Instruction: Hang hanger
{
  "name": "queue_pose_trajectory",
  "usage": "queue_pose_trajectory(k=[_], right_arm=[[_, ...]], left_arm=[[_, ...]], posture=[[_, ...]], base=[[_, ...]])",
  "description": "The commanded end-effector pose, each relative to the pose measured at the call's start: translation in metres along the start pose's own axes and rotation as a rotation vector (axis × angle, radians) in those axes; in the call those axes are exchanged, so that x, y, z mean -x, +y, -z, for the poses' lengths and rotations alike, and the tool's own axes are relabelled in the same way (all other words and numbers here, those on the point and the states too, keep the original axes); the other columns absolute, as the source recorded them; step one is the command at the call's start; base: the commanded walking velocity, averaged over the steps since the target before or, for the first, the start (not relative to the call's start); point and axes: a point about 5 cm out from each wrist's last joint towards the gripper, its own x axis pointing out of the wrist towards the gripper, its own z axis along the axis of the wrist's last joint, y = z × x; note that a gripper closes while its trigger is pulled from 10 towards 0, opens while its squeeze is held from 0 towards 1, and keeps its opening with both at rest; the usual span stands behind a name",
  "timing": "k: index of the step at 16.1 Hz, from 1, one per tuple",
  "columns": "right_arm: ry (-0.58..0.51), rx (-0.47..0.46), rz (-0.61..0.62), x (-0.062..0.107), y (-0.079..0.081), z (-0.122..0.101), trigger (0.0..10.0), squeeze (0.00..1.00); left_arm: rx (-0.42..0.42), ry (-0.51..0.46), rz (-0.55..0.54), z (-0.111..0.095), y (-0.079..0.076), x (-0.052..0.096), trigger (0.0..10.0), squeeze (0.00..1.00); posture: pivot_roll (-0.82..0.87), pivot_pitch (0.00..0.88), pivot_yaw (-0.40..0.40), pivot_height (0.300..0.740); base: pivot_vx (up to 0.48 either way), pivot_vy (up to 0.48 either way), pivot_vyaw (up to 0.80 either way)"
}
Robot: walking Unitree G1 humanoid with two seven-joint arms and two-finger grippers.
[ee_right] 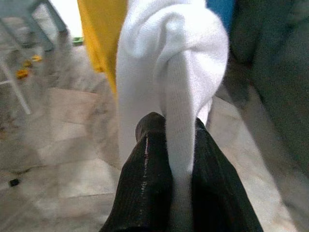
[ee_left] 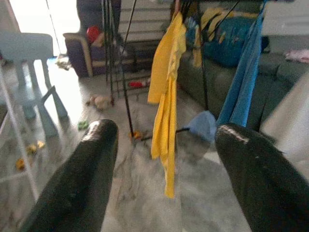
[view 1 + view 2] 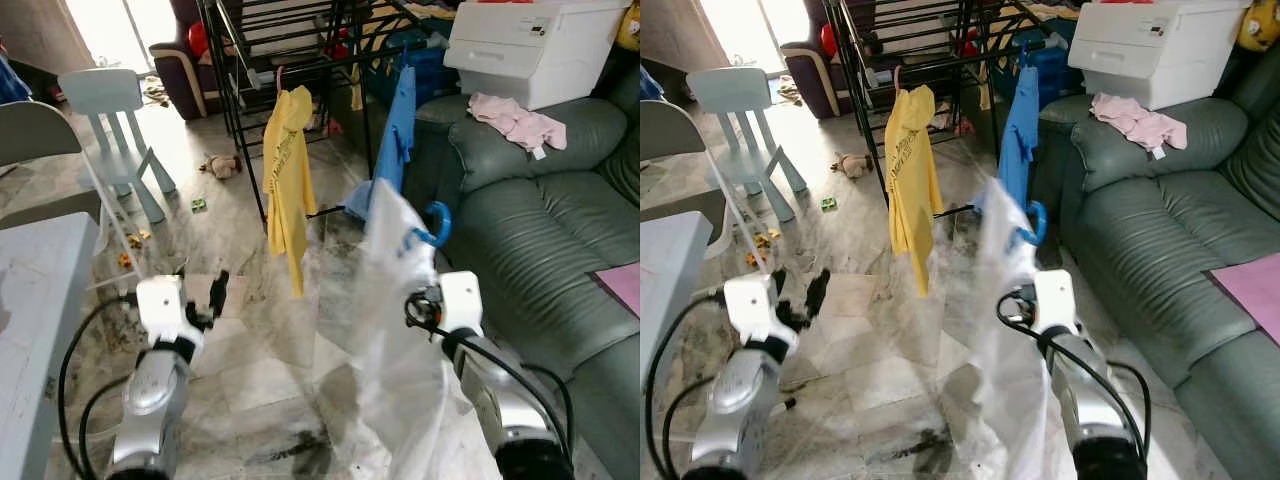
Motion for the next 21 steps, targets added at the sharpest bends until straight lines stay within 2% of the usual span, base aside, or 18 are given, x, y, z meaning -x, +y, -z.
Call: queue_pose_trajectory(k=[1,2,3,7,13,21], right_arm=[[-0.056,-0.013,0.026,0.001,-0.002,-0.013,10.0,0.0],[-0.045,-0.021,0.058,0.003,-0.005,-0.009,10.0,0.0],[-0.049,-0.013,0.073,0.003,-0.005,-0.01,10.0,0.0],[-0.072,-0.012,0.073,0.001,-0.004,-0.016,10.0,0.0],[-0.078,-0.012,0.075,-0.001,-0.006,-0.021,10.0,0.0],[-0.076,0.001,0.083,-0.006,-0.011,-0.027,10.0,0.0]], left_arm=[[0.002,0.002,-0.028,-0.003,0.005,0.0,10.0,1.0],[-0.003,0.023,-0.028,-0.002,0.007,0.002,10.0,1.0],[-0.02,0.018,0.009,-0.005,0.005,0.0,10.0,0.0],[-0.019,0.02,0.029,-0.008,0.0,-0.004,10.0,0.0],[-0.011,0.02,0.046,-0.01,-0.005,-0.006,10.0,0.0],[-0.001,0.003,0.053,-0.018,-0.011,-0.015,10.0,0.0]], posture=[[-0.11,0.0,0.067,0.74],[-0.11,0.0,0.073,0.74],[-0.12,0.0,0.078,0.74],[-0.12,0.0,0.083,0.74],[-0.13,0.0,0.079,0.74],[-0.13,0.0,0.081,0.74]], base=[[0.0,0.0,0.0],[0.0,0.0,0.0],[0.0,0.0,0.0],[0.07,0.0,0.13],[0.421,0.0,0.47],[0.469,0.0,0.0]])
